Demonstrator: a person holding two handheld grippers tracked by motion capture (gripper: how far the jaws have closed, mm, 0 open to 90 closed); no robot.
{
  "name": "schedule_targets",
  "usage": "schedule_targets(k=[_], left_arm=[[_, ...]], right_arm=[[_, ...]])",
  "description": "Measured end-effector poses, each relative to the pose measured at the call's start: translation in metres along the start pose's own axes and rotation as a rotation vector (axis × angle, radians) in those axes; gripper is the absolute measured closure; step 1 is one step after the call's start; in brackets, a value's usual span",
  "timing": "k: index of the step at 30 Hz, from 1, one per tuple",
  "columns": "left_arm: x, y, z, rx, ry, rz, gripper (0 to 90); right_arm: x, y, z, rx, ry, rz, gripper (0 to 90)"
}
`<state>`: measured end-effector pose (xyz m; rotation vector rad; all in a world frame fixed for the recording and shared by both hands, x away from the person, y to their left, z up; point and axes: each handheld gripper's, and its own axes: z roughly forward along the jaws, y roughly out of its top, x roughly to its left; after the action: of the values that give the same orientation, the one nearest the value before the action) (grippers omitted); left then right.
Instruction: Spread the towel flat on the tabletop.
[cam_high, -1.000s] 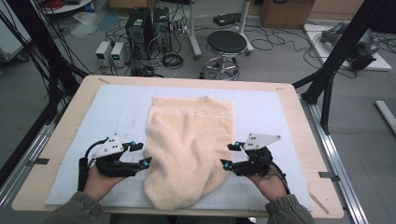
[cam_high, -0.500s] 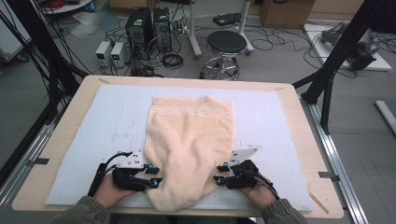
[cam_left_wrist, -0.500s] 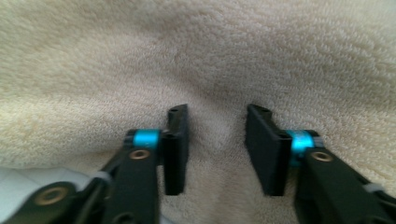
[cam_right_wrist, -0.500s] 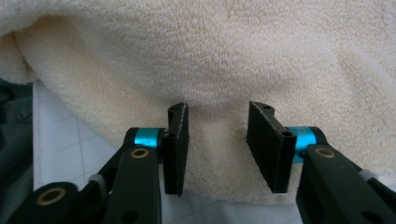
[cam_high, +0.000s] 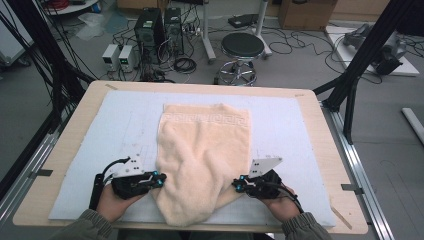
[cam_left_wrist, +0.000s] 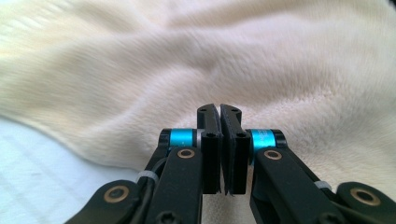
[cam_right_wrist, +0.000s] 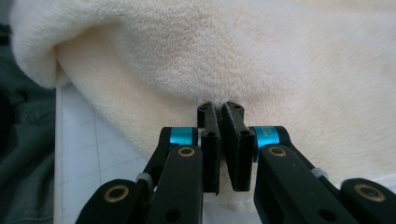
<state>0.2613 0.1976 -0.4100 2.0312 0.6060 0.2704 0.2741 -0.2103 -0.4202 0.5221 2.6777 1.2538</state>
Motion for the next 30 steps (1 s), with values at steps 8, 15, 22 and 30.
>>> schedule_targets(k=[8,15,22,30], left_arm=[[0.017,0.019,-0.013,-0.076,0.102,-0.047,87.0],[0.050,0.036,-0.001,-0.105,0.238,-0.151,87.1],[0.089,0.035,0.041,-0.045,0.279,-0.245,86.5],[0.098,0.029,0.036,-0.046,0.263,-0.261,64.1]], right_arm=[[-0.019,0.022,-0.030,-0.082,-0.076,-0.006,86.1],[-0.056,0.032,-0.035,-0.092,-0.163,0.062,86.3],[-0.101,0.032,0.001,-0.020,-0.190,0.166,85.8],[-0.116,0.020,0.006,-0.043,-0.171,0.237,73.5]])
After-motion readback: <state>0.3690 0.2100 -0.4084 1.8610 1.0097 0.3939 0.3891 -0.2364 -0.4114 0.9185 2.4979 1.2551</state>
